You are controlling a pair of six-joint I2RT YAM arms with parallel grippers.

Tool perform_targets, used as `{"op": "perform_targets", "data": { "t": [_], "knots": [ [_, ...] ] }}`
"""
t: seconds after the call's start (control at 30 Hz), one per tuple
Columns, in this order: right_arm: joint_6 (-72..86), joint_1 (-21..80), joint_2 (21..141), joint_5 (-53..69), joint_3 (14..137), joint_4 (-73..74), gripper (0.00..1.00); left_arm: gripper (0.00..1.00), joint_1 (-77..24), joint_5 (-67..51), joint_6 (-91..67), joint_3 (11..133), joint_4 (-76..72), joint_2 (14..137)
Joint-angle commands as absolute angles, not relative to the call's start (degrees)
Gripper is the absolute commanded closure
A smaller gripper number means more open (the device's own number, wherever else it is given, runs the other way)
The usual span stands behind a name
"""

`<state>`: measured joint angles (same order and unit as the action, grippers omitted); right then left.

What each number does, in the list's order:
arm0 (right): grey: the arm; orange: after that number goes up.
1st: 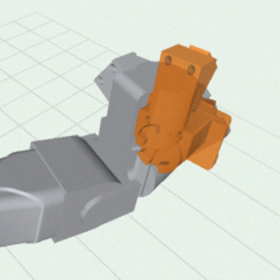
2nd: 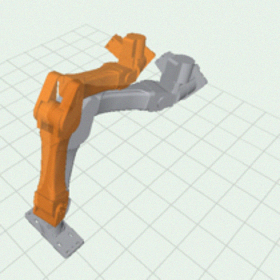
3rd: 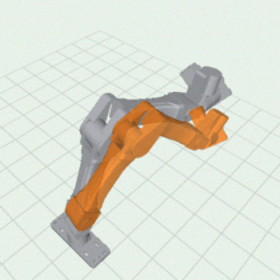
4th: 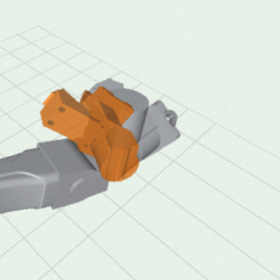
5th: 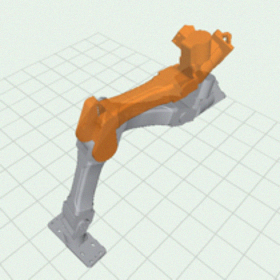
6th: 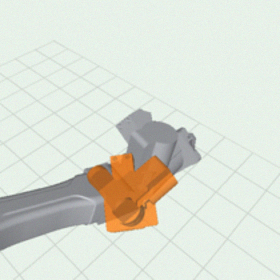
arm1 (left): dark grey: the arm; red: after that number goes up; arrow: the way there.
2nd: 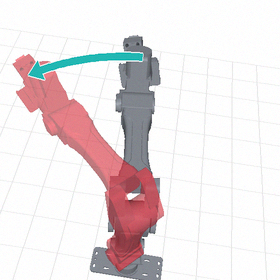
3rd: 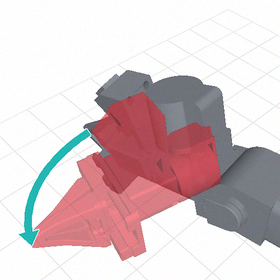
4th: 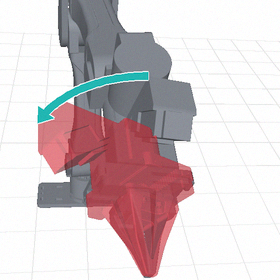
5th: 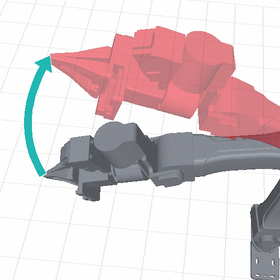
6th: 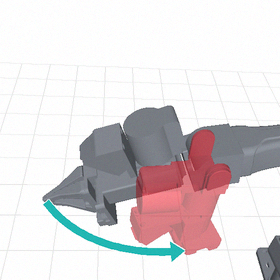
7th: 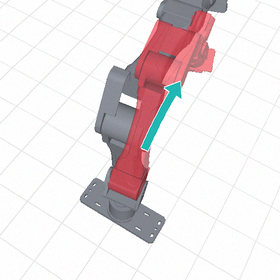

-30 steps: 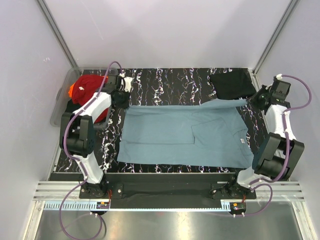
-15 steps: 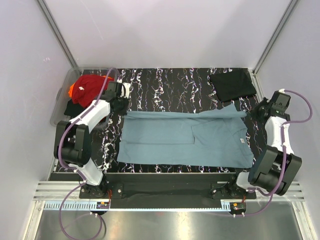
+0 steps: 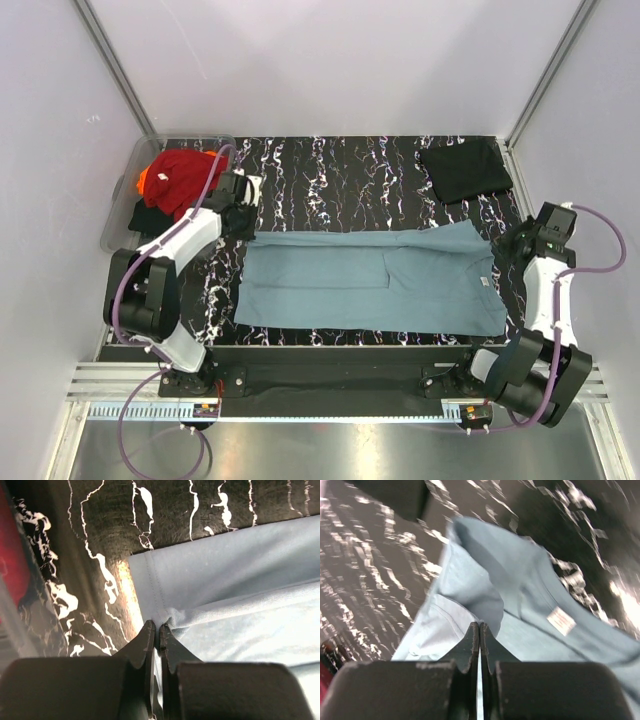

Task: Fold and stack the t-shirts
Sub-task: Fold the tshirt

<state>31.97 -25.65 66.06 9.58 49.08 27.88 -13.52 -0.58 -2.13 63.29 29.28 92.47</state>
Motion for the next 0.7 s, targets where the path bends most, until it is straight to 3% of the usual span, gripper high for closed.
{"op": "perform_targets", "data": {
  "t": [0.0,0.67],
  "knots": [
    [35.95,-26.37,64.34,5.72,47.81,31.90,1.00,0.94,-13.45,0.70,-3.78,63.28,28.83,87.98],
    [37.97,-27.51,56.52,1.67,44.73,38.14,1.00,0.93,-14.76,4.92,-5.36,59.68,31.90,87.10]
  ]
}}
